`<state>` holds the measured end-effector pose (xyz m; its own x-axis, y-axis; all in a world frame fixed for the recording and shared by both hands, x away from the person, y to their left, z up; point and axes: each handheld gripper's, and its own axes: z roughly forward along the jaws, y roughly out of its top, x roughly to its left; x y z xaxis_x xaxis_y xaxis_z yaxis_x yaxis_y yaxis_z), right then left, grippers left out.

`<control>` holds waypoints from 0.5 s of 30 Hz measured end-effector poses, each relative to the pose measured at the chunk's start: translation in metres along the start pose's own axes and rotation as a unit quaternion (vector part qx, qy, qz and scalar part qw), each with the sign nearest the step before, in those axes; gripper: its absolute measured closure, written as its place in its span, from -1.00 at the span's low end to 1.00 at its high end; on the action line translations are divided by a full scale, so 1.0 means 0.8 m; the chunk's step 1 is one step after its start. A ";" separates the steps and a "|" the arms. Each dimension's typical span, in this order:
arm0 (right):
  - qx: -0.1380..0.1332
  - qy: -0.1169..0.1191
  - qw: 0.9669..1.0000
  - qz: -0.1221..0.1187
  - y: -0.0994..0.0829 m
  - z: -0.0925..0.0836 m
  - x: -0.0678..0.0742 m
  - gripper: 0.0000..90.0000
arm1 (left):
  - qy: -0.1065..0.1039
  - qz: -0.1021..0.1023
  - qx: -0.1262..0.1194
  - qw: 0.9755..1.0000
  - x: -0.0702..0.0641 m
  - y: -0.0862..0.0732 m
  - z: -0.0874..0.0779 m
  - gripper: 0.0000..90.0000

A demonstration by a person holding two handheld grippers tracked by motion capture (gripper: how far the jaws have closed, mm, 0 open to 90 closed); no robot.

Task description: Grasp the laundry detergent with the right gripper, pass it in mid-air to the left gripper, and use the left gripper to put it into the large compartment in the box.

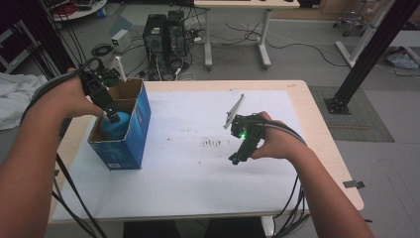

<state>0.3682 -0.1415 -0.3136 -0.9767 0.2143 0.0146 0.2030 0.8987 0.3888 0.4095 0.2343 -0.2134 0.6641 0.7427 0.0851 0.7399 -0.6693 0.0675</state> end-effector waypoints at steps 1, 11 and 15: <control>0.001 -0.002 1.000 -0.001 0.001 -0.003 0.000 -0.71 | 0.000 0.000 0.000 1.000 0.000 0.000 0.000 -0.47; 0.020 -0.010 1.000 -0.008 0.010 -0.030 0.001 -0.71 | -0.002 0.091 -0.025 0.996 -0.048 0.027 -0.033 -0.56; 0.031 -0.009 0.999 -0.013 0.014 -0.036 0.002 -0.71 | -0.007 0.123 -0.025 0.992 -0.067 0.039 -0.028 -0.62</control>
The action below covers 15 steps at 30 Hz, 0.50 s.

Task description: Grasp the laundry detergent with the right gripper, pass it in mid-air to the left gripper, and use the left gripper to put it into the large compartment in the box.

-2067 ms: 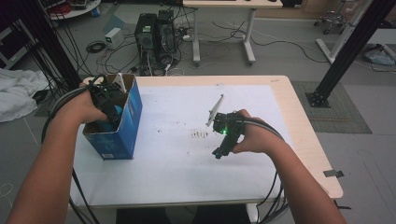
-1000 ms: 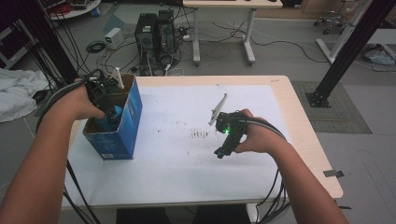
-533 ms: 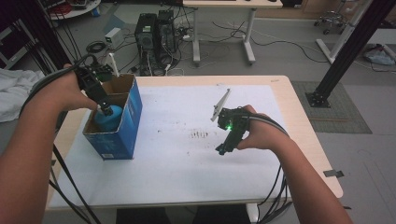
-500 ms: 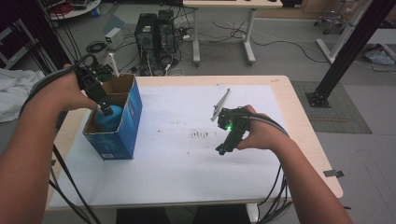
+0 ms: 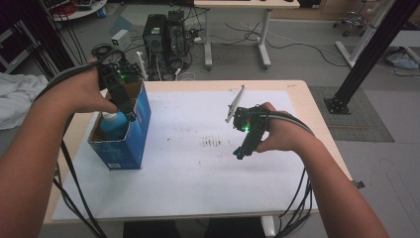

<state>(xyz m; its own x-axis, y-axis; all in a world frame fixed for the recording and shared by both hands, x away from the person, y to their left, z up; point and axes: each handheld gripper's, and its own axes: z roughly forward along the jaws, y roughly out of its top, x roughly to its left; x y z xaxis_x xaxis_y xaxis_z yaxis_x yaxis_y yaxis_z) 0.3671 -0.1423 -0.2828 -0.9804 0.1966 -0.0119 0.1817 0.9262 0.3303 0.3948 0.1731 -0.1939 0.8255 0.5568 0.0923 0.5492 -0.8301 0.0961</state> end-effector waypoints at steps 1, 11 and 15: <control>0.003 0.002 1.000 -0.003 0.001 -0.001 0.000 -0.71 | -0.005 0.008 -0.002 1.000 -0.004 0.004 0.001 -0.63; 0.020 0.001 1.000 -0.004 0.004 -0.006 -0.005 -0.71 | -0.022 0.078 -0.003 0.997 -0.032 0.040 0.011 -0.63; 0.032 0.003 0.999 -0.005 0.005 -0.003 -0.007 -0.71 | -0.036 0.104 0.007 0.994 -0.042 0.050 0.021 -0.70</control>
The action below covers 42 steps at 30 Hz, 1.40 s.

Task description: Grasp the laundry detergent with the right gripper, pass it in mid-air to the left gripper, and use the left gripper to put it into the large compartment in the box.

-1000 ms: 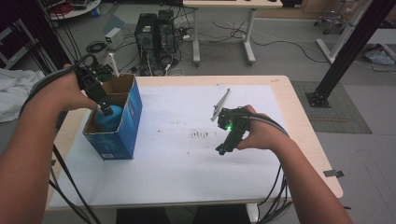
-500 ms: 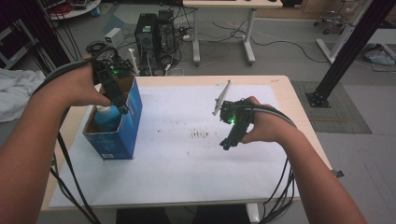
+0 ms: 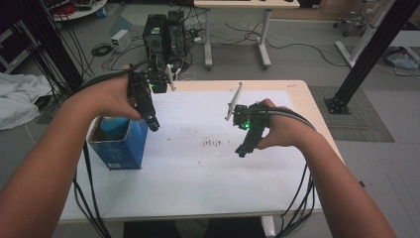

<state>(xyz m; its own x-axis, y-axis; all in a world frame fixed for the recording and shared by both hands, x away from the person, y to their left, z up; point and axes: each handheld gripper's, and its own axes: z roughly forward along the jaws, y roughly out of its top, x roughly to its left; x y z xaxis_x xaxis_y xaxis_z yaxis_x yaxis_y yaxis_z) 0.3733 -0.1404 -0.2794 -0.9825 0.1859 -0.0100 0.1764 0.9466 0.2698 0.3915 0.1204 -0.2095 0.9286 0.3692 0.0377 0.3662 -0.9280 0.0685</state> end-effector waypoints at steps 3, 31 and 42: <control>0.006 0.002 1.000 -0.001 0.001 0.003 -0.001 -0.71 | -0.010 0.017 0.001 1.000 -0.003 0.008 0.009 -0.70; 0.067 0.019 0.998 0.001 0.010 0.033 -0.024 -0.71 | -0.059 0.077 0.005 0.995 -0.001 0.029 0.101 -0.83; 0.069 0.019 0.997 -0.001 0.016 0.038 -0.024 -0.71 | -0.061 0.081 0.003 0.995 -0.004 0.028 0.101 -0.86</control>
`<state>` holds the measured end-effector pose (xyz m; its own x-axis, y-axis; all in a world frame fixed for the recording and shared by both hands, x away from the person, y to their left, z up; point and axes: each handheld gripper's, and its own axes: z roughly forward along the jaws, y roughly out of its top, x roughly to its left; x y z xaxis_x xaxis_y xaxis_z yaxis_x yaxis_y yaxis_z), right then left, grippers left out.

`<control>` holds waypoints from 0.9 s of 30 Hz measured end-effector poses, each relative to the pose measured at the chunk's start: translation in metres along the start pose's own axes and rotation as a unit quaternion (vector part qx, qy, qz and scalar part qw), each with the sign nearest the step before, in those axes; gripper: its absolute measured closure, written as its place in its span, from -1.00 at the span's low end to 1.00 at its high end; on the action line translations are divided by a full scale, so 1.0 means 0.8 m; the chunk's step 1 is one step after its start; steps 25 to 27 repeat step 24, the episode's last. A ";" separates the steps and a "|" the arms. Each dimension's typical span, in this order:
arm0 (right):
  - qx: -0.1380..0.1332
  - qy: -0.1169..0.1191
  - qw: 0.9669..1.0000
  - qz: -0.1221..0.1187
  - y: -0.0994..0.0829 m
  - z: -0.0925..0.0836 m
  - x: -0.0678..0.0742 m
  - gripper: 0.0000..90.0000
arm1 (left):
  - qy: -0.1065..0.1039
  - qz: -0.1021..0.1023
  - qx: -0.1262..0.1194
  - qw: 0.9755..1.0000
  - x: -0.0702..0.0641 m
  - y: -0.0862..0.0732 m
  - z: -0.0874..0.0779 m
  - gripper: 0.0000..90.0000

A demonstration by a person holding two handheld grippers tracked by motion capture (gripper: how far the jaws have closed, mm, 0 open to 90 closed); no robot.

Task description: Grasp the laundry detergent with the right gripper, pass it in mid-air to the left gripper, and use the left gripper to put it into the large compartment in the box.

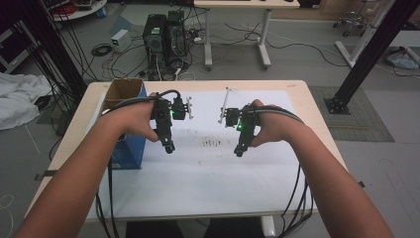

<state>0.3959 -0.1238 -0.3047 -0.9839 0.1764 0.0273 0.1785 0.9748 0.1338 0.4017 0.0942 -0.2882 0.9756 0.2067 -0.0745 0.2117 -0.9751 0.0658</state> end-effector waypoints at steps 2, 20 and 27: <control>-0.001 0.000 1.000 -0.002 0.000 0.000 -0.001 -0.71 | -0.001 0.001 0.000 1.000 0.000 0.000 0.000 -0.86; -0.006 -0.004 1.000 -0.001 -0.003 -0.005 -0.002 -0.71 | 0.000 0.000 0.001 1.000 -0.002 0.002 -0.003 -0.86; -0.005 -0.004 1.000 0.005 -0.002 -0.007 0.000 -0.71 | 0.000 0.000 0.000 1.000 -0.003 0.002 -0.003 -0.86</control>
